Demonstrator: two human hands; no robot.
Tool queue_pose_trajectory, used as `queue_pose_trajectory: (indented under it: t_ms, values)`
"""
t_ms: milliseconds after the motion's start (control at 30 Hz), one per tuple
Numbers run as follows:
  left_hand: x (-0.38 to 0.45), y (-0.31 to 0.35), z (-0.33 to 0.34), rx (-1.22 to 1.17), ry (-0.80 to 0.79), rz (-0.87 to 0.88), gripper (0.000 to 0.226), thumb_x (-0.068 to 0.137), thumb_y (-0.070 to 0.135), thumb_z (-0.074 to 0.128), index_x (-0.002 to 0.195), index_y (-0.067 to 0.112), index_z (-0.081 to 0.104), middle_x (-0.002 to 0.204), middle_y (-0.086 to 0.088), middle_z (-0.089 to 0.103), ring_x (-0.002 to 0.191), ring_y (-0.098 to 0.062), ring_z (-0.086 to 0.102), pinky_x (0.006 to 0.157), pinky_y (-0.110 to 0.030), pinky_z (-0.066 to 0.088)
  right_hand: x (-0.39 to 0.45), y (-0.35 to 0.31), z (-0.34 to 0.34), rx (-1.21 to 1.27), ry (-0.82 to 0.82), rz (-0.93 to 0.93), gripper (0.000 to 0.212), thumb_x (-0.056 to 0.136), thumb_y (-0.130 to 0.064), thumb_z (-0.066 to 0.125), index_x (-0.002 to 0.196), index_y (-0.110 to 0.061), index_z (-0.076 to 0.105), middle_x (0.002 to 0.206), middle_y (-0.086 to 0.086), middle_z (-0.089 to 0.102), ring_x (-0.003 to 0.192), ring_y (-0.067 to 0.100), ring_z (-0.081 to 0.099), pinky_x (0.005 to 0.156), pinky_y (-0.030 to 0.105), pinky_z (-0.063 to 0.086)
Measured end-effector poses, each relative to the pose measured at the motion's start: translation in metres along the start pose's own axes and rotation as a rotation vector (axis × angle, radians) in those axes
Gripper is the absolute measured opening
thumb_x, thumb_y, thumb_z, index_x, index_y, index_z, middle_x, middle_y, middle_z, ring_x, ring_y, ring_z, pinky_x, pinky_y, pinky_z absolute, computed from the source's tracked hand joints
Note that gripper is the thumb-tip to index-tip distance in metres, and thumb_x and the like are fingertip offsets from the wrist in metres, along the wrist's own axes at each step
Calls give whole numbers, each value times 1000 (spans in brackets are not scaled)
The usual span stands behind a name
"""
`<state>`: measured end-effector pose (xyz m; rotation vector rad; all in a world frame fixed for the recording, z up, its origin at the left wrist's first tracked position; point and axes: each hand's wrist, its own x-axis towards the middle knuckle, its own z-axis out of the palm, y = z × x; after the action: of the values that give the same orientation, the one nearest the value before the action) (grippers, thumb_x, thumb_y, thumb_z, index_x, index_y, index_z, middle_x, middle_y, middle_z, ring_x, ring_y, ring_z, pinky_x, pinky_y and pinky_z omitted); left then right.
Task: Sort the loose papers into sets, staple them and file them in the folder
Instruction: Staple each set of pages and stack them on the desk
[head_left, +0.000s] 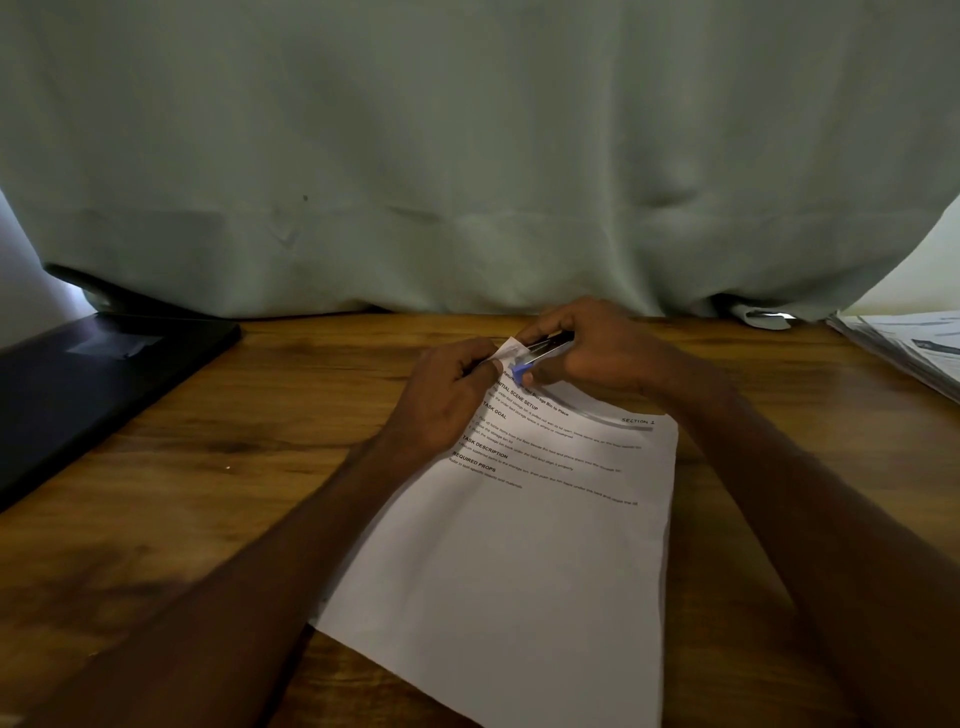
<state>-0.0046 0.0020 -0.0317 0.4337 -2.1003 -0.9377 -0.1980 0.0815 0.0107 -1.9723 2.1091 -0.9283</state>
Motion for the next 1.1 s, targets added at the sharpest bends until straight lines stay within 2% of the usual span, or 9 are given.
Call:
queue_pose_trajectory:
  t_ms: [167,267,333,467,600,767,867,967,1100]
  values:
    - [0,3,-1,-4,-5,20,38,103,8,56,74,32,62,61,19,62,55,0,54,52,-11,37,-3,-3,1,-9,42,0,46,75,-38,89,118,-28,76,100,-23,66,87,-7,60,74,11,43]
    - [0,2,-1,-7,-6,11,32,104,11,56,79,30,66,65,12,64,57,-3,55,53,-15,40,-7,-7,1,19,42,-7,45,76,-40,88,117,-28,76,110,-17,72,94,-1,65,85,20,53]
    - [1,0,-1,-16,-6,1,30,104,12,56,80,27,67,67,6,64,60,-9,55,55,-20,41,-9,-9,1,39,34,-11,45,74,-43,89,116,-30,77,108,-19,73,97,-2,67,91,24,55]
    - [0,0,-2,-31,2,6,38,103,11,57,72,32,61,59,17,56,55,-1,46,54,-15,35,-10,-11,0,35,20,-11,50,67,-45,91,113,-30,78,104,-20,73,97,0,67,92,28,55]
    - [2,1,-3,-45,-8,3,39,102,7,56,75,34,62,60,23,59,56,4,52,54,-9,38,-11,-12,2,2,71,-20,52,70,-44,89,118,-29,75,109,-17,71,98,-3,62,97,33,52]
    - [3,-2,-4,-71,-21,-19,40,102,8,57,71,32,63,59,16,57,56,1,46,54,-12,35,-12,-16,2,-38,90,-59,43,75,-44,87,114,-30,78,96,-26,69,93,-5,63,90,34,55]
    - [3,-3,-4,-73,-22,-34,36,102,9,57,76,31,67,64,11,64,60,1,52,57,-11,38,-12,-19,1,-36,77,-70,41,76,-42,87,113,-27,79,100,-18,73,93,4,66,90,40,56]
    - [4,-2,-4,-94,-26,-40,32,102,9,56,86,31,72,75,7,71,67,-1,60,62,-12,44,-11,-21,2,-44,72,-93,41,77,-42,86,112,-24,79,102,-13,75,94,6,67,91,41,55]
    - [3,-2,-4,-86,-36,-64,32,103,11,55,81,30,70,68,12,68,62,2,57,58,-11,41,-10,-22,4,-46,70,-67,43,77,-41,86,115,-22,78,109,-10,74,101,9,66,97,44,54]
